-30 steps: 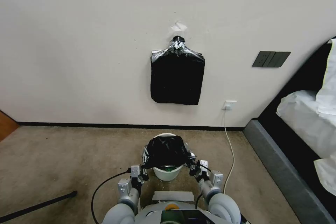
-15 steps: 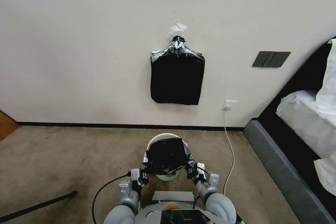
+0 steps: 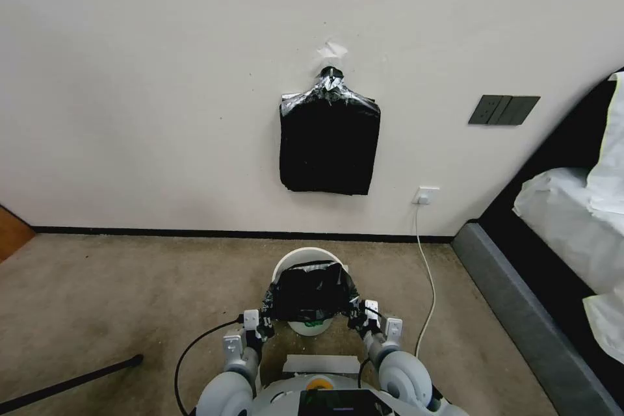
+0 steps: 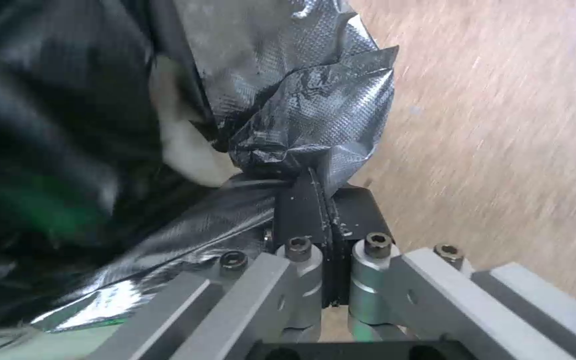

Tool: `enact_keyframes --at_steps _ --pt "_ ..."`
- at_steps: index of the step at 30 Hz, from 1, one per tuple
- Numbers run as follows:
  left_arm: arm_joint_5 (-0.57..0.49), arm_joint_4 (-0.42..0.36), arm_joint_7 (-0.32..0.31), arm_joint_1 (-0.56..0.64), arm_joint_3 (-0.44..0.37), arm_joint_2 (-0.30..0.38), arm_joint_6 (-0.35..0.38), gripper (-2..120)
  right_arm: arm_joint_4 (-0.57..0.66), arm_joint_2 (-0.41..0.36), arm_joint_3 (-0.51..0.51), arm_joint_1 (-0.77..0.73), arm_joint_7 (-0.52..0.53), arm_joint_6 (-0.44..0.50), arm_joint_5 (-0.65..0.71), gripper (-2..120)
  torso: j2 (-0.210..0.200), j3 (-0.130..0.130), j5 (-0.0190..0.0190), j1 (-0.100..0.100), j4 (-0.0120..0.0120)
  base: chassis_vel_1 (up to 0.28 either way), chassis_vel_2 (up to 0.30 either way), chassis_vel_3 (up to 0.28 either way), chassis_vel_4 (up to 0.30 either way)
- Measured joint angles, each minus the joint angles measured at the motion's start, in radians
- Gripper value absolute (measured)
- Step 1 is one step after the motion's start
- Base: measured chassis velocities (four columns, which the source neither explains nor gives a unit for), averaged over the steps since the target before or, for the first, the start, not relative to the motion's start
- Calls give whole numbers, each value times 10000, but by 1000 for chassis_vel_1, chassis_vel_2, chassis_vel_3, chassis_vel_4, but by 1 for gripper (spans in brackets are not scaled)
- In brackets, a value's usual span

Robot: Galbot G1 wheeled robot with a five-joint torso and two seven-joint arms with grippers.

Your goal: Place a trash bag onto the trash bin.

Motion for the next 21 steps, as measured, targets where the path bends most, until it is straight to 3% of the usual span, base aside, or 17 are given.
enact_keyframes --at_steps 11,13,14,17,18,21 --pt "318 62 236 -66 -3 92 -550 0 134 -91 13 -138 -19 173 -145 2 0 0 -1 0 1 0 0 0 0" --pt "407 -16 234 17 -18 75 -553 3 289 -85 24 -233 -6 183 -147 10 0 0 0 0 0 0 0 0 0" --pt "494 -101 228 124 -69 88 -479 11 441 -126 42 -356 12 183 -164 18 0 0 -1 0 1 0 0 0 0" --pt "565 -187 220 241 -136 99 -407 19 574 -184 61 -488 17 185 -198 25 0 0 -1 0 0 0 0 0 0" --pt "666 -265 217 383 -236 101 -371 27 707 -230 92 -639 22 195 -289 34 0 0 0 0 0 0 0 0 0" --pt "723 -303 217 455 -290 99 -364 30 750 -244 109 -691 23 202 -329 37 0 0 0 0 0 0 0 0 0"
